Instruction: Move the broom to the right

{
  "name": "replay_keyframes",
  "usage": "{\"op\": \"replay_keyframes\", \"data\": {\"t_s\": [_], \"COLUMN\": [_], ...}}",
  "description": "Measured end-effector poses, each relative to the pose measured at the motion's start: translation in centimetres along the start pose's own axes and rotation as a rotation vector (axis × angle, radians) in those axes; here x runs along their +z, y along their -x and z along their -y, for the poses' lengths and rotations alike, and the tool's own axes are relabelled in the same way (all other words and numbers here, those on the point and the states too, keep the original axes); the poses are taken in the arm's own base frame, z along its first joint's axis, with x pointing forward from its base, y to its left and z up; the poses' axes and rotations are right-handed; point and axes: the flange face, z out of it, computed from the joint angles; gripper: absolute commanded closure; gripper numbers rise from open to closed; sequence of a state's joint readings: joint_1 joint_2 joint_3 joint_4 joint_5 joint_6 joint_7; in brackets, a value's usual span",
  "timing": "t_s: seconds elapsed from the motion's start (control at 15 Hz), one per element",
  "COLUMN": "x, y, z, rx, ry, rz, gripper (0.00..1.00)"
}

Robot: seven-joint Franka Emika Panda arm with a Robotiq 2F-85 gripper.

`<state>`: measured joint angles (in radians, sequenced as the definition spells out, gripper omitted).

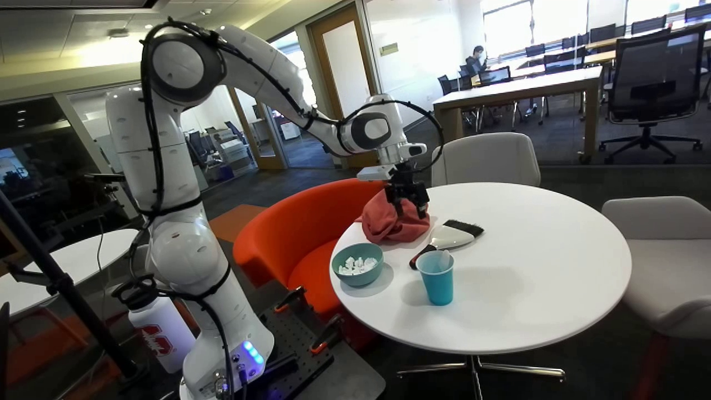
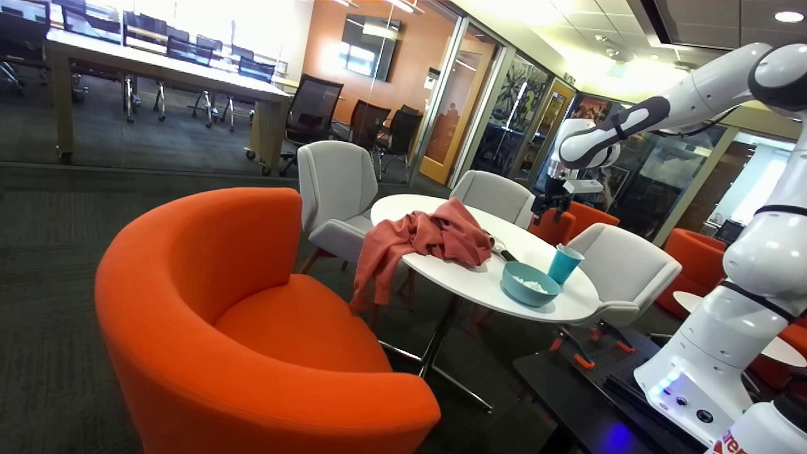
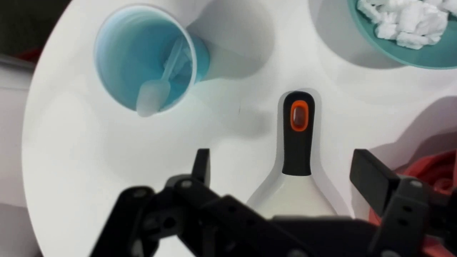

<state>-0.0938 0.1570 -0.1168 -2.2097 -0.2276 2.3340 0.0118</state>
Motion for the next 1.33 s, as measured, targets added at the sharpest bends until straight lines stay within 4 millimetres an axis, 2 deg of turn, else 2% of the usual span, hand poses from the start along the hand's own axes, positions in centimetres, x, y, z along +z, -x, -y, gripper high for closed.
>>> {"op": "replay_keyframes", "data": {"t_s": [0.27,0.4,0.87,1.33], "x": [4.8,6.7,7.0,10.3], "y": [-1.4,-1.5,-2.4,-3.9], "z": [-1.6,-2.0,-1.3,2.1], "rx": [-0.159,-0.116,-0.061,0.087], "ry": [-0.082,-0.134,-0.12,-0.11], "rz": [-0.097,-0.044,-0.048,-0.142], "gripper": [0.0,0.0,0.0,0.0]}}
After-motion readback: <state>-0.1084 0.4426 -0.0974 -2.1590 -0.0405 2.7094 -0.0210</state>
